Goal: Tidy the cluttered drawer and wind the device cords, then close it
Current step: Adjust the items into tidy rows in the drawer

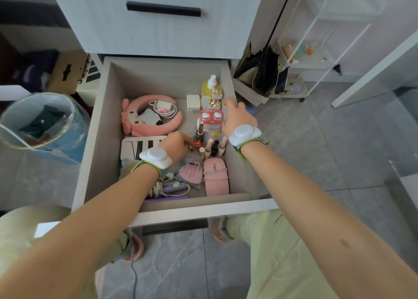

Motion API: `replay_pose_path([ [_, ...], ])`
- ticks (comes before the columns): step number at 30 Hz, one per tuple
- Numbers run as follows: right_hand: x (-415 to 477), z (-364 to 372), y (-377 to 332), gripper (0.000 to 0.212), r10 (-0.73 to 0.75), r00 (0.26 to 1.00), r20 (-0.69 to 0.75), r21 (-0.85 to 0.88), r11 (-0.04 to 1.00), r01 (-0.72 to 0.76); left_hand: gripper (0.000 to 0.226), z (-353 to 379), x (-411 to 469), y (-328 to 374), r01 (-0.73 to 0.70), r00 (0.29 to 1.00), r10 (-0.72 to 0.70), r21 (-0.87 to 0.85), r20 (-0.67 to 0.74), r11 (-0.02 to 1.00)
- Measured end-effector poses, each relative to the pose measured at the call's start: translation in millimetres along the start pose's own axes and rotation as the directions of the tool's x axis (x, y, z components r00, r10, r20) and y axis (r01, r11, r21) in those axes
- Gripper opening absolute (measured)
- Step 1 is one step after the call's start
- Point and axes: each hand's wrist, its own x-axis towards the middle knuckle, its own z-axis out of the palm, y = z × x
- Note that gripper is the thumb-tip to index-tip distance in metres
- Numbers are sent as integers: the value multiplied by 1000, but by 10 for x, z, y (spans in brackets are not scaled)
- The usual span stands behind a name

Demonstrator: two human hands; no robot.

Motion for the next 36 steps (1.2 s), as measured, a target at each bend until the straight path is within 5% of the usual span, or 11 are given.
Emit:
replay_pose_path([
  [4, 8, 7, -15, 44, 1, 1000, 5, -15, 1000, -1, 27, -140, -122, 24, -69, 998, 67, 155, 17, 986],
  [9, 15, 4, -19, 43, 13, 1000, -1, -51, 999, -13, 80, -29, -237, -35, -206, 947, 70, 426, 313, 881],
  [12, -6, -8, -22, 42, 22, 1000, -12, -71, 997, -22, 84, 81, -261, -47, -290, 937, 112, 555, 332, 779],
  [25, -23, -28, -38, 41, 26, 1000, -7, -68, 997, -26, 76, 99, -274, -63, -283, 947, 140, 542, 290, 791],
  [36, -2, -20, -34, 42, 13, 1000, -3, -51, 999, -13, 65, -112, -288, -7, -263, 919, 76, 458, 387, 849],
])
